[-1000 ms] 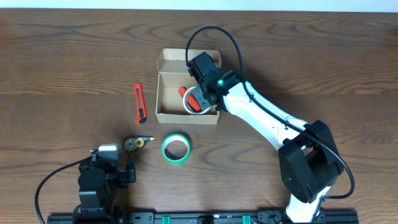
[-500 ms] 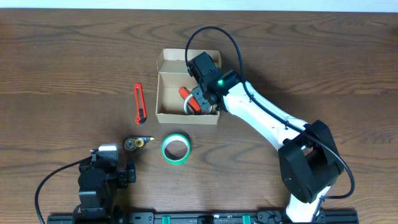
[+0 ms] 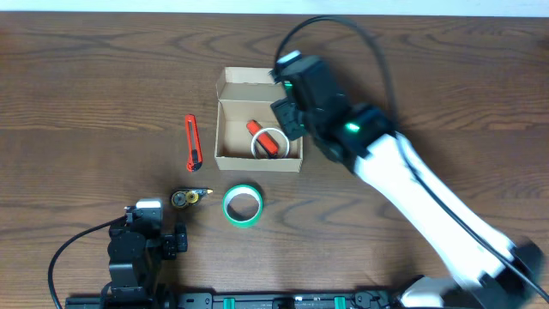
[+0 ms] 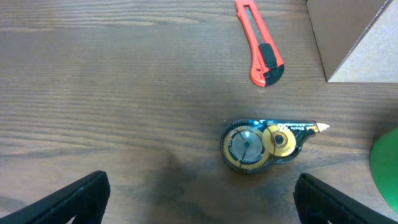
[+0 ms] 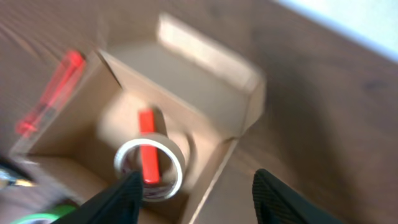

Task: Pack container
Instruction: 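Move the right gripper to the green tape roll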

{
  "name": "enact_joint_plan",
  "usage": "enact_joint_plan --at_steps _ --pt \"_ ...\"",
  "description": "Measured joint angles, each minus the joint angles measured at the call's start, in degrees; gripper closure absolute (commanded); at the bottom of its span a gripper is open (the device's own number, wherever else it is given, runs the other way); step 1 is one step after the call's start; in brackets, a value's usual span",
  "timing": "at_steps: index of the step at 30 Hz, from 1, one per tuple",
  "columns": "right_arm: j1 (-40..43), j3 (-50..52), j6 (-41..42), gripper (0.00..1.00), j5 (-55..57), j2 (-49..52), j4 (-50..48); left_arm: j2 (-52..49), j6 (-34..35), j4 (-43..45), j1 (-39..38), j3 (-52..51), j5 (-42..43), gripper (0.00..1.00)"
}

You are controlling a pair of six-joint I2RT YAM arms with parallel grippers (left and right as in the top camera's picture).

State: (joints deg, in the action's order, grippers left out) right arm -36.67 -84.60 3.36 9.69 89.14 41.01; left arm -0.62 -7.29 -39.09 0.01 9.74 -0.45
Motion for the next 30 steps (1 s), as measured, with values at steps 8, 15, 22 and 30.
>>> enact_joint_plan --at_steps 8,15,22,30 --pt "0.0 -0.8 2.2 0.25 -4.0 -9.6 12.6 0.0 0.0 0.0 0.0 0.0 0.0 0.05" --pt "-0.8 0.9 7.2 0.25 -5.7 -9.7 20.1 0.0 0.0 0.0 0.0 0.0 0.0 0.04" --pt "-6.6 10.1 11.2 0.23 -5.9 -9.6 16.9 0.0 0.0 0.0 0.0 0.0 0.0 0.05" --pt "-10.1 27.9 20.0 0.22 -5.2 -9.3 1.1 0.0 0.0 0.0 0.0 0.0 0.0 0.05"
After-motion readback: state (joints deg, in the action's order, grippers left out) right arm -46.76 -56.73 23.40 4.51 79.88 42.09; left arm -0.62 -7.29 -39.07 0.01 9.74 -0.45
